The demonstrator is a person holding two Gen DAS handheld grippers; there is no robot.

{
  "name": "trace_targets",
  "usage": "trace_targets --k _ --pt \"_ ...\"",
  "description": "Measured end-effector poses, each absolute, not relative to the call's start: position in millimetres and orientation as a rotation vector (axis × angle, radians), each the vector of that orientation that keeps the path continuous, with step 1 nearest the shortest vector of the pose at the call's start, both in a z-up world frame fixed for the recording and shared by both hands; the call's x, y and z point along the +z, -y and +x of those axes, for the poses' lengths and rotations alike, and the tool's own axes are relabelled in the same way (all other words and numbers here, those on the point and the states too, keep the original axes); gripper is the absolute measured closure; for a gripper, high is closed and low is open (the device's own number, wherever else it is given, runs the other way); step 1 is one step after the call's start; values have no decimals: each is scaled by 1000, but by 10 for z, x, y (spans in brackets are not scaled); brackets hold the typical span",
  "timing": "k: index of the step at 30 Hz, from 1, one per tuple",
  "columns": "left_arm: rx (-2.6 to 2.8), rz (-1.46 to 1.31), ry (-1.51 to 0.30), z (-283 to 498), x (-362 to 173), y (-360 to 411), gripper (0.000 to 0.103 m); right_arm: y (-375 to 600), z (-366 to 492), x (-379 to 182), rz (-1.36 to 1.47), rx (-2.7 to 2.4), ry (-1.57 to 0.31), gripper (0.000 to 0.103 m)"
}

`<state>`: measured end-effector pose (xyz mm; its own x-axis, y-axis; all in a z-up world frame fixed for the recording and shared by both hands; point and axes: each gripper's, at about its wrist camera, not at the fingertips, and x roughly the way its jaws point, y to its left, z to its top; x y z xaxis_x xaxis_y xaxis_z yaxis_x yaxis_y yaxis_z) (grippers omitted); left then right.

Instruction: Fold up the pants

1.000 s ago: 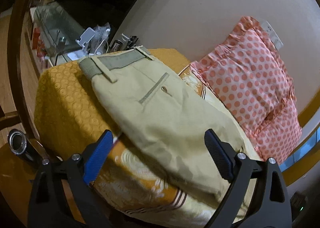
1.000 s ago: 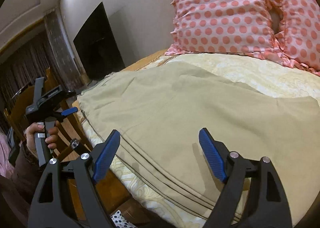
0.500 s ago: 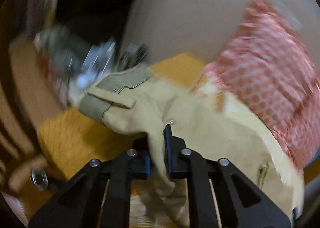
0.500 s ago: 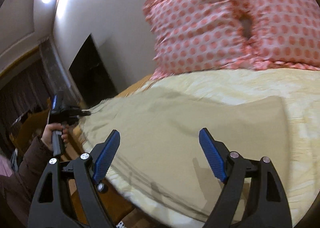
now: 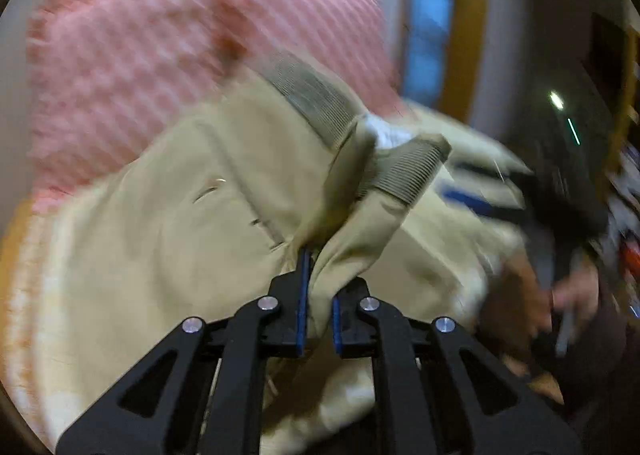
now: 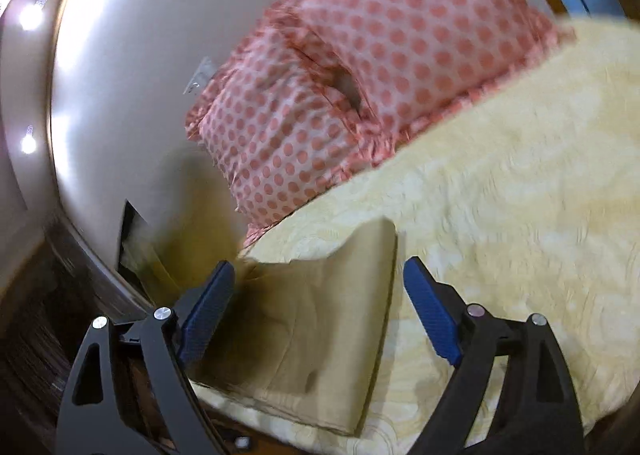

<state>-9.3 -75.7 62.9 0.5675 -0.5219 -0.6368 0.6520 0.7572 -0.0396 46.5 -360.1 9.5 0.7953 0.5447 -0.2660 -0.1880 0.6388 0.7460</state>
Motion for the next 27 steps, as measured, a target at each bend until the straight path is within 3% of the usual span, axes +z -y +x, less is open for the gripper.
trace_targets --k 4,6,9,11,13,20,22,23,25,27 --pt "-697 268 -713 -257 318 872 94 3581 673 -64 877 503 -608 15" --pt "-711 257 -712 -349 352 818 87 3526 789 -68 859 510 -646 16" --pt "-741 147 -683 -468 611 549 73 3400 946 -41 778 514 -706 18" --pt "-713 15 -635 -390 871 199 48 3301 1068 -56 715 508 -755 27" --pt "-590 -64 -607 -173 1024 -208 40 3226 1178 -61 663 494 -776 29" --pt "-371 -162 -869 835 648 -960 40 3146 1346 -93 584 479 -814 34" --pt "-444 -207 -949 1065 518 -927 40 3152 1332 -136 563 495 -827 66" --pt "-459 -201 -969 1088 476 -886 38 3179 1347 -169 584 516 -833 75" --pt "-478 -186 -1000 1168 401 -807 34 3272 1379 -219 659 556 -841 84" --pt "-482 -202 -1010 1216 371 -796 40 3349 1408 -216 719 589 -840 89"
